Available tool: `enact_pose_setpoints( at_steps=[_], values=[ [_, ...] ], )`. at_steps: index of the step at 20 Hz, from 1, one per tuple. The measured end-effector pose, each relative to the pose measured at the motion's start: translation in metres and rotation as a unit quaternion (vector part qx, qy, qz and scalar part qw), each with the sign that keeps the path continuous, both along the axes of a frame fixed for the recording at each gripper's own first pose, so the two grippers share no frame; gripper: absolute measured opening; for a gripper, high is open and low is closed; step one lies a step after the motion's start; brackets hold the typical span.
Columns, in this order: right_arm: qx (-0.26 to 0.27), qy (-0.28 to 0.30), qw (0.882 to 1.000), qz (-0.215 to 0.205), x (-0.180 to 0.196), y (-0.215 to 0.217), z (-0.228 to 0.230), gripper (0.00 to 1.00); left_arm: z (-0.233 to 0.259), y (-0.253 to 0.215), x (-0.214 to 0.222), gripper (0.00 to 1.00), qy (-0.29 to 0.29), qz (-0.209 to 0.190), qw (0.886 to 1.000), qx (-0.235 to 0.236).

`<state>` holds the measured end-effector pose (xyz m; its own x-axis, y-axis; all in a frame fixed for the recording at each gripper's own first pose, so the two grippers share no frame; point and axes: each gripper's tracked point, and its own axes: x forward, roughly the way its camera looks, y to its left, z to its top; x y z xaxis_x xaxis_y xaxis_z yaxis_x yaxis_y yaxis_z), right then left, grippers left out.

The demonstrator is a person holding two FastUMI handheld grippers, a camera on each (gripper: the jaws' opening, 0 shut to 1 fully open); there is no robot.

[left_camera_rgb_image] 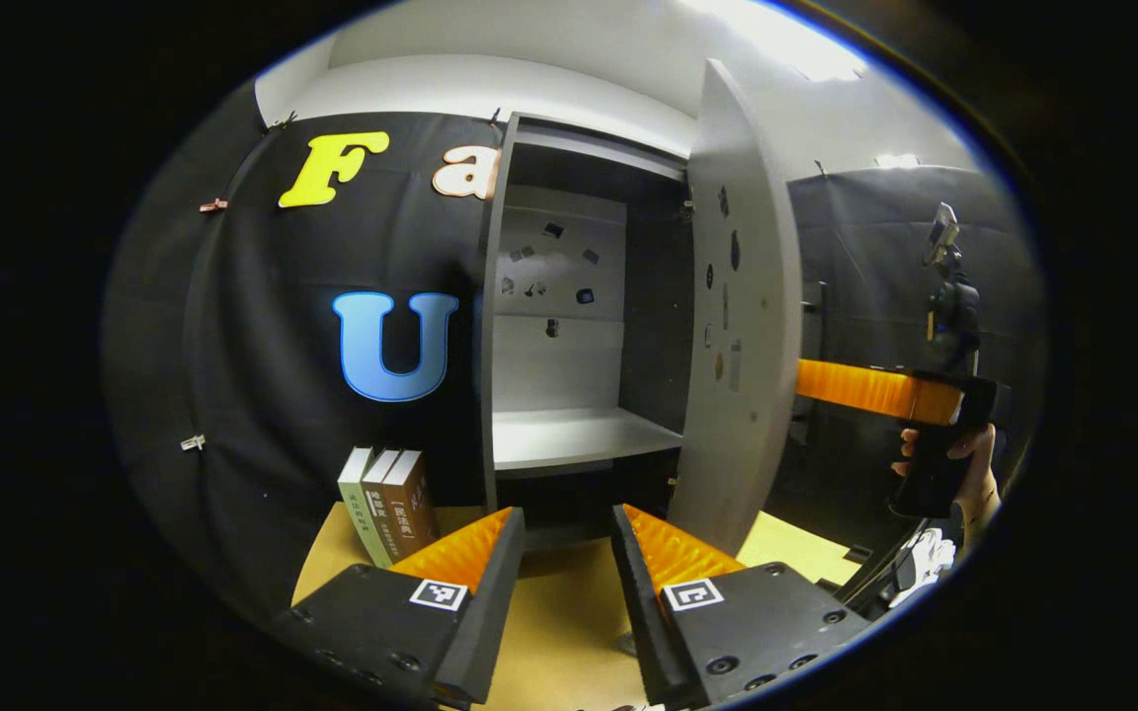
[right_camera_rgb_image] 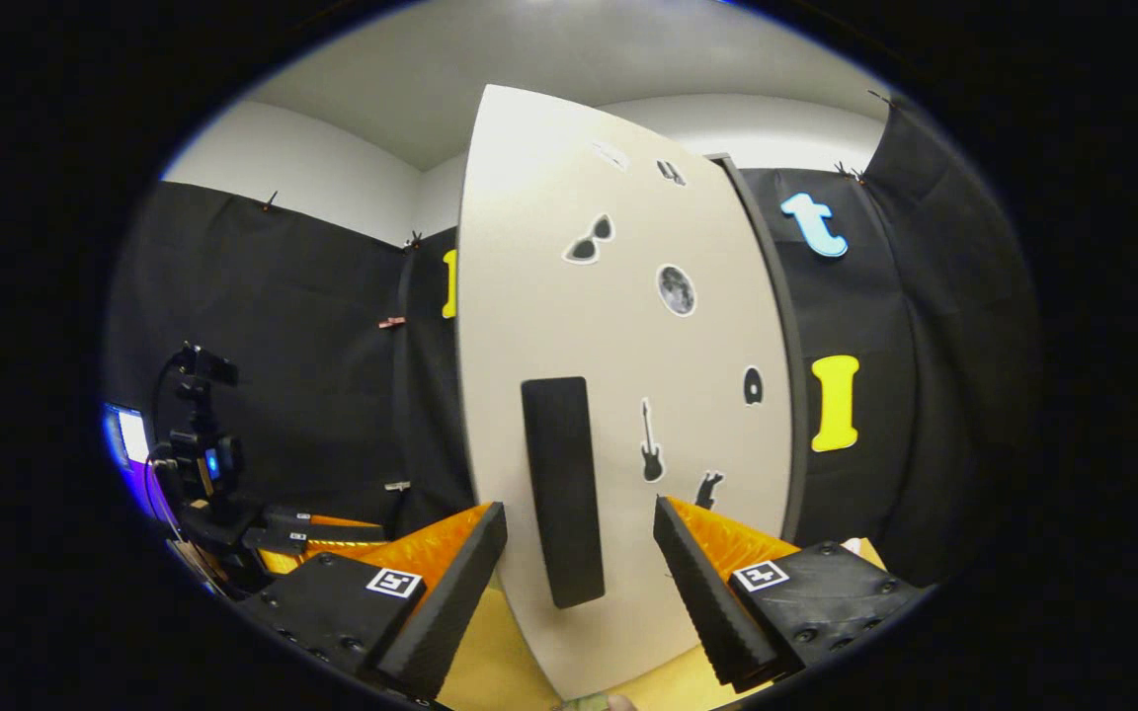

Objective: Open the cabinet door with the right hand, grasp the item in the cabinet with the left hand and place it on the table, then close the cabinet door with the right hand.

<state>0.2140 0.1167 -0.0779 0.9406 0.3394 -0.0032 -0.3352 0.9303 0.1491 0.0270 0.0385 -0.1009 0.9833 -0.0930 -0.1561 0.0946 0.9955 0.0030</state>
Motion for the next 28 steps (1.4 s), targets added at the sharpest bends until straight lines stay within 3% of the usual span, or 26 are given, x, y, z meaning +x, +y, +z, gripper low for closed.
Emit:
enact_pose_setpoints(
  at_steps=[5, 8, 10, 13, 22, 23, 26, 28],
  values=[
    [-0.041, -0.029, 0.994, -0.092, -0.007, -0.034, 0.012, 0.98, 0.016, 0.015, 0.006, 0.61, -0.005, 0.017, 1.000, -0.002],
    [-0.032, -0.013, 0.982, -0.184, -0.010, -0.076, 0.014, 0.98, 0.035, -0.008, 0.017, 0.61, -0.023, 0.002, 0.999, -0.025],
    [-0.020, -0.010, 0.976, -0.217, -0.012, -0.089, 0.018, 0.98, 0.049, -0.019, 0.027, 0.60, -0.040, -0.008, 0.998, -0.038],
    [-0.037, -0.033, 0.974, -0.221, -0.007, -0.096, 0.028, 0.98, 0.056, -0.033, 0.041, 0.61, -0.043, -0.006, 0.997, -0.059],
    [-0.062, -0.013, 0.977, -0.206, -0.008, -0.123, 0.011, 0.98, 0.062, -0.056, 0.069, 0.61, -0.056, 0.010, 0.998, -0.028],
    [-0.063, -0.013, 0.977, -0.205, -0.007, -0.124, 0.011, 0.98, 0.063, -0.055, 0.072, 0.66, -0.058, 0.015, 0.998, -0.026],
    [-0.064, -0.020, 0.977, -0.201, -0.005, -0.124, 0.013, 0.98, 0.066, -0.050, 0.080, 0.67, -0.060, 0.033, 0.998, -0.017],
    [-0.066, -0.023, 0.978, -0.199, -0.003, -0.125, 0.014, 0.98, 0.069, -0.048, 0.085, 0.63, -0.064, 0.042, 0.997, -0.009]
  ],
)
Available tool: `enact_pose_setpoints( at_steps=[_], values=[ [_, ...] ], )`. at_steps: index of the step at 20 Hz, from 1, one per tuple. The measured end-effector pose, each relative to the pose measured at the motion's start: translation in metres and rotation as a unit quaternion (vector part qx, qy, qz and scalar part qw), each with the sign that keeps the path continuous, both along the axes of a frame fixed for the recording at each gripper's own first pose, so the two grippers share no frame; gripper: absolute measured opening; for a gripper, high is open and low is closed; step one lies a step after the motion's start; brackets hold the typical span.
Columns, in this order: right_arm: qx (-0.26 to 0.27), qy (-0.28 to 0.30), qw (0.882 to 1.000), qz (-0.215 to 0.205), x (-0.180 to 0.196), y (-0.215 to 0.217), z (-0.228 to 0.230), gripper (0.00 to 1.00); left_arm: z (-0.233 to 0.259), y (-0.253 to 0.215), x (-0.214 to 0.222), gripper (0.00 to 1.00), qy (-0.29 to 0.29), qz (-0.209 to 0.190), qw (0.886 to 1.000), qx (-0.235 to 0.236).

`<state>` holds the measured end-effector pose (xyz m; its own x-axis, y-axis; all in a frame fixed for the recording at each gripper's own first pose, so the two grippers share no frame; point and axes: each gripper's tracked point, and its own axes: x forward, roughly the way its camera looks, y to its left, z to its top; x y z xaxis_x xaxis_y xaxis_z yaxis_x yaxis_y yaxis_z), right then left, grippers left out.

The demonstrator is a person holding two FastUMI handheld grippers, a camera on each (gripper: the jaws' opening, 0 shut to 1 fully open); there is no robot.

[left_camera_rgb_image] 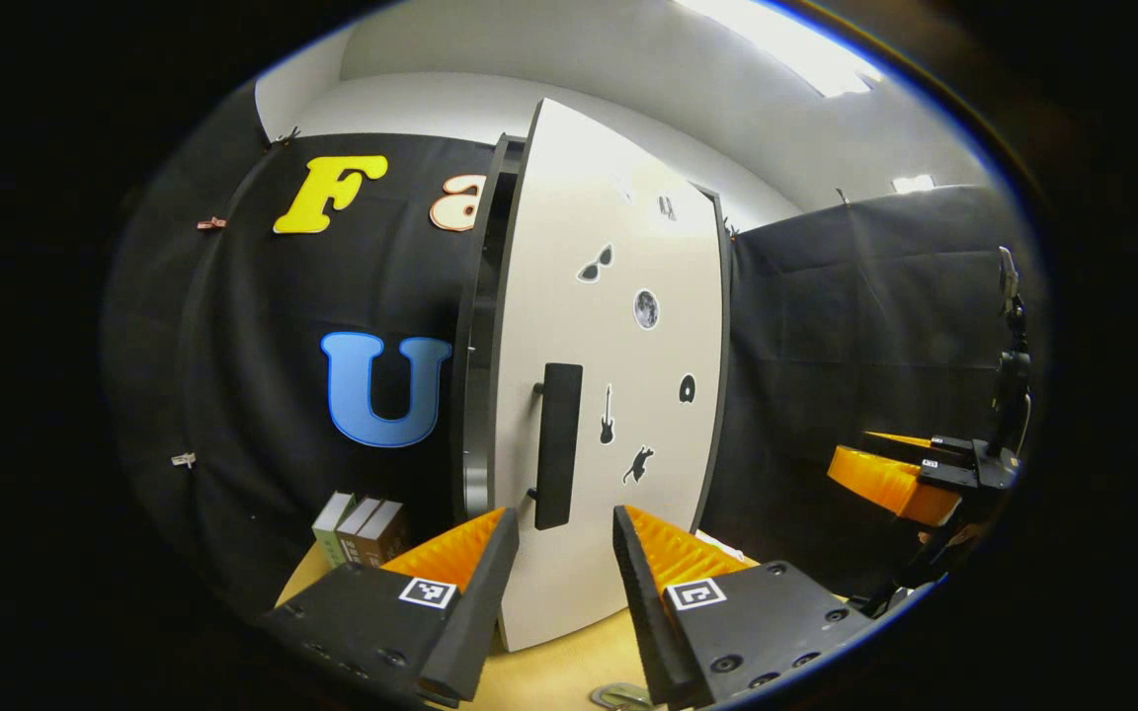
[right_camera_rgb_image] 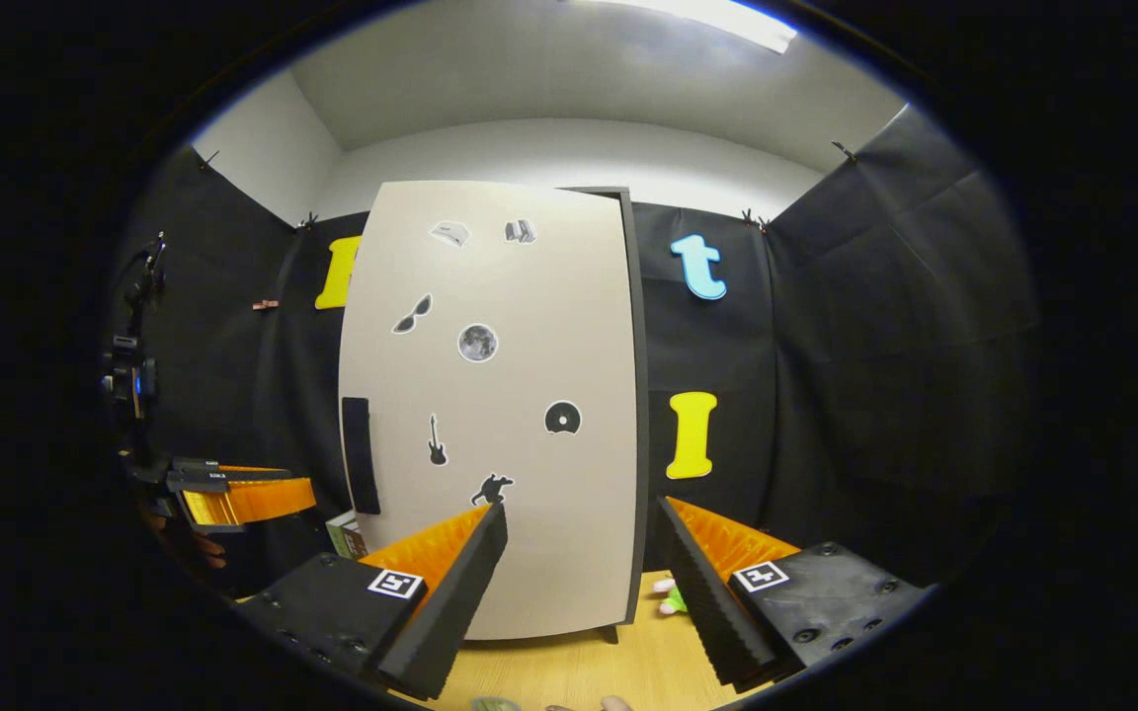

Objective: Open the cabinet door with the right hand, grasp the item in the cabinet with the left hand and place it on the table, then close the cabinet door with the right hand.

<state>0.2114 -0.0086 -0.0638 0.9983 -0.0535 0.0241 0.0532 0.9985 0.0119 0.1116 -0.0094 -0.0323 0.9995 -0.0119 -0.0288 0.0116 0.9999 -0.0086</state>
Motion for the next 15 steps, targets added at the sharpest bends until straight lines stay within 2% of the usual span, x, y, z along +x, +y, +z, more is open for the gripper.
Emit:
enact_pose_setpoints(
  at_steps=[6, 9, 11, 12, 15],
  values=[
    [-0.001, 0.001, 1.000, 0.015, 0.0079, 0.0036, -0.0002, 0.98, -0.0042, -0.0013, 0.0059, 0.68, 0.000, 0.002, 1.000, -0.016],
    [0.002, -0.002, 1.000, 0.019, 0.0097, 0.0034, 0.0015, 0.98, -0.0037, 0.0032, 0.0060, 0.80, 0.000, 0.012, 1.000, -0.011],
    [0.003, -0.004, 1.000, 0.021, 0.0108, 0.0040, 0.0022, 0.98, -0.0032, 0.0049, 0.0068, 0.81, -0.002, 0.018, 1.000, -0.001],
    [0.003, -0.004, 1.000, 0.022, 0.0101, 0.0036, 0.0028, 0.98, -0.0028, 0.0020, 0.0074, 0.87, -0.003, 0.016, 1.000, 0.001],
    [0.002, -0.003, 1.000, 0.023, 0.0093, 0.0036, 0.0028, 0.98, 0.0013, -0.0037, 0.0061, 0.93, -0.013, 0.010, 1.000, -0.001]
  ],
)
